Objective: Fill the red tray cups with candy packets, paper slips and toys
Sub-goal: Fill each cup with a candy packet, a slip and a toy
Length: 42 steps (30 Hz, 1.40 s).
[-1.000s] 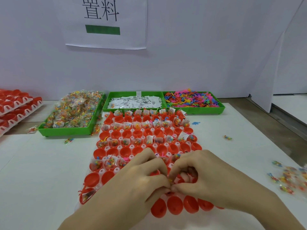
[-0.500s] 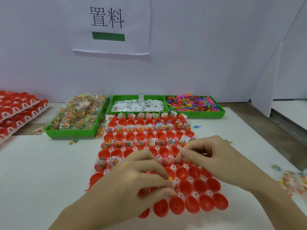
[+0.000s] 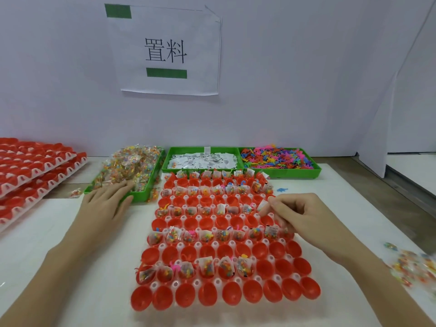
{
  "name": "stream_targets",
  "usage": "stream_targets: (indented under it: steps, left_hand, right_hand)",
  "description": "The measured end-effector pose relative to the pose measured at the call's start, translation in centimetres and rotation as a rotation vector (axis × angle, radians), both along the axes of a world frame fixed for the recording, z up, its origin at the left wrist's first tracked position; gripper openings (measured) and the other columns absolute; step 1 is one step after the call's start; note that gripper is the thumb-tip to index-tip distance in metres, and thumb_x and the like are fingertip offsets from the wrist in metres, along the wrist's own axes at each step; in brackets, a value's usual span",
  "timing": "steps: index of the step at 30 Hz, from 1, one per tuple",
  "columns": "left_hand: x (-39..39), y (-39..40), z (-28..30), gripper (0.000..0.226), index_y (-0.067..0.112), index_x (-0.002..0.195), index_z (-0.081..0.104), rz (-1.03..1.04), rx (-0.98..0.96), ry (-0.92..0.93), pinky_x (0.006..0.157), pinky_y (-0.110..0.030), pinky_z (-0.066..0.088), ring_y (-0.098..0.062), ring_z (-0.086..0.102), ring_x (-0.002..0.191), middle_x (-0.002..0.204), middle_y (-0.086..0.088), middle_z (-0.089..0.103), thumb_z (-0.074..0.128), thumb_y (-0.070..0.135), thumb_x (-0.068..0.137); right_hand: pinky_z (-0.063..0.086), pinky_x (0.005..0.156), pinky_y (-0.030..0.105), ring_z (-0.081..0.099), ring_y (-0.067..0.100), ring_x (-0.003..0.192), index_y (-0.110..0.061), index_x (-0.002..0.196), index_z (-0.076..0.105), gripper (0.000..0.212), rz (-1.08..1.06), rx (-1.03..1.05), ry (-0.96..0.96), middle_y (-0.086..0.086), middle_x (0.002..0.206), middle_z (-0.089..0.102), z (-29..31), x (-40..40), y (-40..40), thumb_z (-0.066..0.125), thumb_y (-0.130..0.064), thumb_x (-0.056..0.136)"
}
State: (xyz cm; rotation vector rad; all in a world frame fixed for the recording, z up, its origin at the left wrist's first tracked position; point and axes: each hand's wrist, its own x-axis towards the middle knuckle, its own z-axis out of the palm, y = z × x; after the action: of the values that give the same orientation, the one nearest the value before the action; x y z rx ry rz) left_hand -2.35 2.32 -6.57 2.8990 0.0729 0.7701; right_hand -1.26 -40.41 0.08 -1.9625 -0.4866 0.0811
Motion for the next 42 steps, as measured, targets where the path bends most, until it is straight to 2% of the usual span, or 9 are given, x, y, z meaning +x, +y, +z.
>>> stream_targets:
  steps: [3, 7, 12, 16, 20, 24, 32, 38, 42]
  left_hand:
    - [0.7, 0.9, -0.5, 0.022, 0.005, 0.116, 0.074, -0.078, 0.026, -0.113, 0.088, -0.056, 0.046, -0.042, 0.07, 0.106, 0.117, -0.014, 0.074, 0.067, 0.0, 0.096]
    - [1.1, 1.2, -0.4, 0.023, 0.001, 0.103, 0.077, -0.109, -0.009, -0.207, 0.08, -0.055, 0.049, -0.042, 0.072, 0.094, 0.104, -0.015, 0.076, 0.071, -0.013, 0.086]
    - [0.9, 0.5, -0.1, 0.022, 0.0, 0.102, 0.079, -0.052, -0.054, -0.37, 0.087, -0.053, 0.051, -0.042, 0.072, 0.095, 0.107, -0.017, 0.077, 0.078, -0.008, 0.082]
    - [0.2, 0.1, 0.8, 0.019, 0.005, 0.102, 0.076, -0.03, -0.174, -0.503, 0.081, -0.034, 0.05, -0.023, 0.069, 0.08, 0.102, -0.012, 0.076, 0.081, 0.005, 0.084]
    - [-0.4, -1.0, 1.7, 0.017, 0.005, 0.101, 0.072, -0.095, -0.267, -0.494, 0.08, -0.029, 0.052, -0.012, 0.068, 0.079, 0.096, -0.01, 0.075, 0.076, -0.002, 0.086]
    - [-0.8, -3.7, 2.9, 0.026, 0.007, 0.112, 0.07, -0.184, -0.361, -0.417, 0.085, -0.004, 0.044, 0.001, 0.065, 0.087, 0.097, -0.004, 0.071, 0.074, -0.003, 0.087]
    - [-2.1, -8.7, 3.9, 0.024, 0.019, 0.111, 0.077, -0.441, -0.552, -0.272, 0.084, -0.011, 0.047, -0.009, 0.067, 0.094, 0.102, 0.008, 0.067, 0.071, 0.007, 0.091]
    - [-2.0, -9.2, 3.3, 0.026, 0.027, 0.108, 0.077, -0.444, -0.737, -0.204, 0.086, -0.024, 0.054, -0.016, 0.069, 0.095, 0.099, 0.008, 0.067, 0.071, 0.008, 0.091]
    - [-2.0, -8.7, 3.3, 0.026, 0.027, 0.108, 0.077, -0.415, -0.776, -0.193, 0.088, -0.023, 0.055, -0.015, 0.069, 0.095, 0.099, 0.008, 0.067, 0.071, 0.008, 0.093]
  right_hand:
    - [0.042, 0.054, 0.015, 0.046, 0.01, 0.054, -0.026, 0.089, 0.081, 0.041, -0.008, 0.007, -0.003, -0.001, 0.058, 0.052, -0.2, 0.2, -0.2, 0.053, -0.055, 0.092]
    - [0.04, 0.053, 0.013, 0.044, 0.009, 0.054, -0.027, 0.089, 0.081, 0.041, -0.023, 0.016, -0.012, -0.002, 0.057, 0.052, -0.5, 0.6, -0.4, 0.053, -0.055, 0.092]
    - [0.04, 0.054, 0.01, 0.044, 0.007, 0.053, -0.026, 0.088, 0.081, 0.041, -0.03, 0.023, -0.027, -0.001, 0.058, 0.053, -0.7, 1.0, -0.5, 0.052, -0.055, 0.093]
    - [0.042, 0.056, 0.009, 0.046, 0.004, 0.051, -0.026, 0.087, 0.081, 0.035, -0.053, 0.016, -0.033, -0.003, 0.056, 0.053, -1.1, 1.4, -0.7, 0.053, -0.041, 0.102]
    - [0.041, 0.055, 0.01, 0.048, 0.002, 0.05, -0.029, 0.082, 0.08, 0.033, -0.089, 0.02, -0.09, -0.001, 0.056, 0.056, -1.4, 1.7, -0.7, 0.055, -0.031, 0.104]
    - [0.047, 0.059, 0.015, 0.058, 0.006, 0.057, -0.027, 0.095, 0.077, 0.022, -0.174, 0.007, -0.21, 0.0, 0.062, 0.063, -1.6, 2.2, 0.0, 0.057, -0.021, 0.103]
    - [0.045, 0.071, 0.011, 0.065, -0.003, 0.08, -0.029, 0.101, 0.075, 0.014, -0.152, -0.347, -0.349, -0.018, 0.085, 0.071, 1.2, 8.2, 4.9, 0.062, -0.023, 0.1]
    - [0.057, 0.088, 0.039, 0.072, 0.024, 0.093, -0.004, 0.108, 0.078, 0.028, -0.117, -0.689, -0.244, 0.01, 0.107, 0.077, 2.6, 17.8, 9.9, 0.06, -0.024, 0.102]
    - [0.053, 0.076, 0.037, 0.066, 0.026, 0.076, -0.001, 0.083, 0.074, 0.04, -0.12, -0.992, -0.239, 0.011, 0.082, 0.071, 1.9, 21.3, 12.4, 0.069, -0.039, 0.095]
